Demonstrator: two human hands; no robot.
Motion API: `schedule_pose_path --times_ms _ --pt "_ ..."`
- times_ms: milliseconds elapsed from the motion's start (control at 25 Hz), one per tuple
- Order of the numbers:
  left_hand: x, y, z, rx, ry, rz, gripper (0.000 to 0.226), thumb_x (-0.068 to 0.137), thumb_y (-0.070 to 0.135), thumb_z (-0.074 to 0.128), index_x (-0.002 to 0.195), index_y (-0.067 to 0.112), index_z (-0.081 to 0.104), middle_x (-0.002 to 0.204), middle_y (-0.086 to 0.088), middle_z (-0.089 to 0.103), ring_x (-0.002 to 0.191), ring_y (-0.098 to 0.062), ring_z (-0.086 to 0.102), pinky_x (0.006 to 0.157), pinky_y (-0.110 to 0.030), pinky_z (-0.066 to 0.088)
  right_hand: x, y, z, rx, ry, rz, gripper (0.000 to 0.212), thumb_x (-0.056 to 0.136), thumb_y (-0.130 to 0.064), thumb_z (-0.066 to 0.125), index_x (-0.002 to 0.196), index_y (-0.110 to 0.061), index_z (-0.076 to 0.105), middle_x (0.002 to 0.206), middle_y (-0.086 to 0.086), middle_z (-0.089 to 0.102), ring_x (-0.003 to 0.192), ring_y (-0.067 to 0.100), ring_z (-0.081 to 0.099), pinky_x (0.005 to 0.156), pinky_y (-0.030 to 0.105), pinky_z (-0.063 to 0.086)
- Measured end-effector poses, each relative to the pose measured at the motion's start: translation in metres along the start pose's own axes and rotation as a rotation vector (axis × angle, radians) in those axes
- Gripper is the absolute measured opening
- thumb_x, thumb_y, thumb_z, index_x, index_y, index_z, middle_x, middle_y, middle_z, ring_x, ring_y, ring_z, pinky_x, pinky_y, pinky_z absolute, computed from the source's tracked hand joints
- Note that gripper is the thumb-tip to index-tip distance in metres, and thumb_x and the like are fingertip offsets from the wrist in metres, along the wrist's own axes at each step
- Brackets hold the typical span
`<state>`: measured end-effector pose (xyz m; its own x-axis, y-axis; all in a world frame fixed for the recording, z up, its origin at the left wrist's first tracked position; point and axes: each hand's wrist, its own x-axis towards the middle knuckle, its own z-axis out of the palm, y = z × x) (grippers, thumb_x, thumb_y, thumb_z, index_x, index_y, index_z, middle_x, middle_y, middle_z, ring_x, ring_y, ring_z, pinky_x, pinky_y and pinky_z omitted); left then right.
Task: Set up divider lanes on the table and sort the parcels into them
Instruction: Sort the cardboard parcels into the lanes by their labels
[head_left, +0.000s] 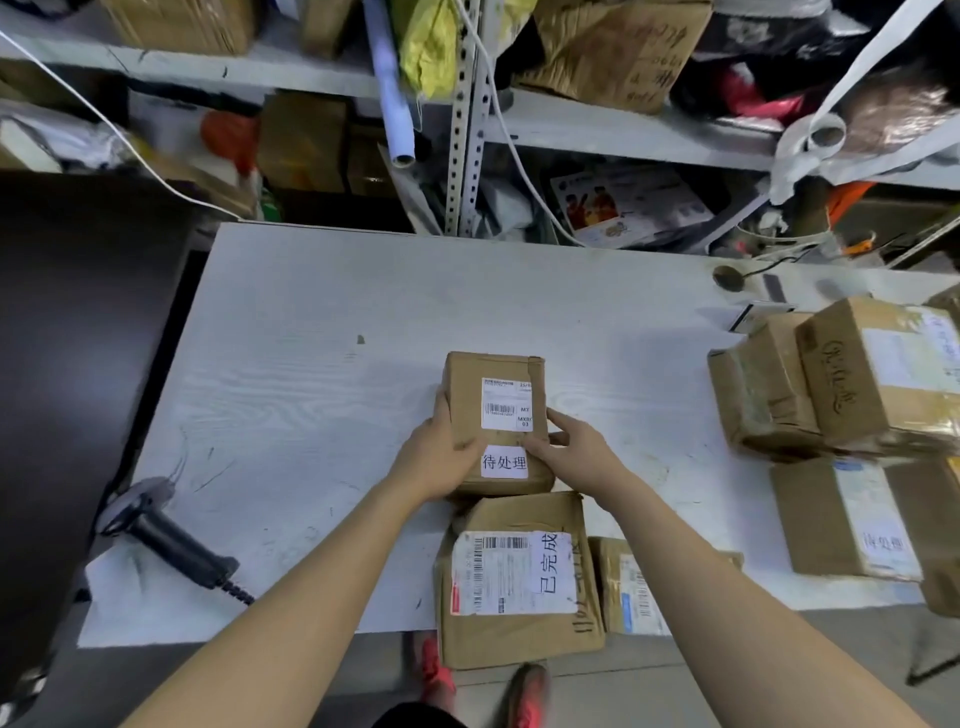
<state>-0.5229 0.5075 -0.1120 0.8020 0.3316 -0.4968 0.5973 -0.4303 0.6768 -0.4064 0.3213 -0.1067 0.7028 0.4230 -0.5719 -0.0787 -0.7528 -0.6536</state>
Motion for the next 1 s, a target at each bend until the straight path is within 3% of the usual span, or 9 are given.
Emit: schedule_pose_path --times_ms 80,160,320,400,600,760,880,1000 --pt "0.003 0.005 0.001 -0.074 0.011 0.053 0.083 0.095 0.039 0.064 0.158 0.025 0.012 0.143 -0.005 0.058 0.123 -0.025 0.061 0.101 -0.045 0.052 0.000 -0.001 -0.003 0.123 0.007 0.016 0.065 0.090 -0.039 0.073 0.149 -0.037 0.047 0.123 -0.002 0.073 0.114 0.017 0.069 0.096 0.042 0.058" --pt "0.006 0.016 -0.003 -0.137 0.037 0.109 0.077 0.095 0.035 0.065 0.156 0.028 0.019 0.143 -0.001 0.058 0.125 -0.022 0.060 0.102 -0.041 0.052 -0.004 -0.005 -0.012 0.195 0.041 0.009 0.071 0.089 -0.038 0.075 0.153 -0.035 0.043 0.127 -0.001 0.071 0.114 0.016 0.069 0.095 0.041 0.059" --pt "0.006 0.059 -0.014 -0.202 0.098 0.197 0.062 0.091 0.036 0.070 0.143 0.043 0.036 0.132 0.013 0.064 0.114 -0.013 0.064 0.092 -0.035 0.056 -0.023 -0.020 -0.049 0.290 0.156 -0.054 0.070 0.088 -0.037 0.075 0.151 -0.038 0.045 0.125 -0.005 0.072 0.112 0.010 0.069 0.086 0.033 0.061" --pt "0.001 0.091 -0.013 -0.218 0.141 0.219 0.053 0.087 0.041 0.073 0.135 0.041 0.050 0.122 0.016 0.068 0.108 -0.010 0.066 0.084 -0.029 0.056 -0.039 -0.023 -0.079 0.310 0.222 -0.095 0.067 0.088 -0.038 0.075 0.149 -0.040 0.048 0.122 -0.005 0.073 0.110 0.010 0.070 0.086 0.034 0.062" --pt "-0.033 0.189 0.014 -0.247 0.234 0.310 0.051 0.082 0.046 0.074 0.130 0.035 0.060 0.116 0.015 0.069 0.100 -0.012 0.070 0.088 -0.042 0.060 -0.093 -0.014 -0.165 0.348 0.334 -0.165 0.065 0.087 -0.035 0.075 0.148 -0.038 0.051 0.113 -0.004 0.077 0.094 0.012 0.076 0.086 0.039 0.062" --pt "-0.072 0.262 0.056 -0.265 0.259 0.363 0.056 0.078 0.049 0.076 0.130 0.034 0.061 0.117 0.013 0.068 0.099 -0.014 0.070 0.089 -0.044 0.060 -0.147 0.021 -0.238 0.276 0.440 -0.257 0.037 0.084 -0.039 0.076 0.120 -0.044 0.068 0.093 -0.021 0.077 0.086 -0.001 0.073 0.081 0.031 0.062" --pt "-0.100 0.307 0.100 -0.276 0.282 0.364 0.062 0.071 0.055 0.077 0.127 0.032 0.063 0.115 0.012 0.070 0.102 -0.012 0.068 0.090 -0.041 0.059 -0.188 0.062 -0.287 0.263 0.414 -0.268 0.017 0.083 -0.045 0.073 0.099 -0.050 0.070 0.088 -0.021 0.078 0.083 0.001 0.075 0.077 0.033 0.061" --pt "-0.120 0.344 0.152 -0.277 0.272 0.343 0.067 0.067 0.059 0.076 0.124 0.028 0.065 0.112 0.011 0.071 0.101 -0.011 0.069 0.091 -0.040 0.059 -0.224 0.106 -0.331 0.229 0.415 -0.260 0.013 0.081 -0.047 0.075 0.084 -0.059 0.071 0.081 -0.025 0.076 0.075 -0.003 0.074 0.067 0.028 0.059"
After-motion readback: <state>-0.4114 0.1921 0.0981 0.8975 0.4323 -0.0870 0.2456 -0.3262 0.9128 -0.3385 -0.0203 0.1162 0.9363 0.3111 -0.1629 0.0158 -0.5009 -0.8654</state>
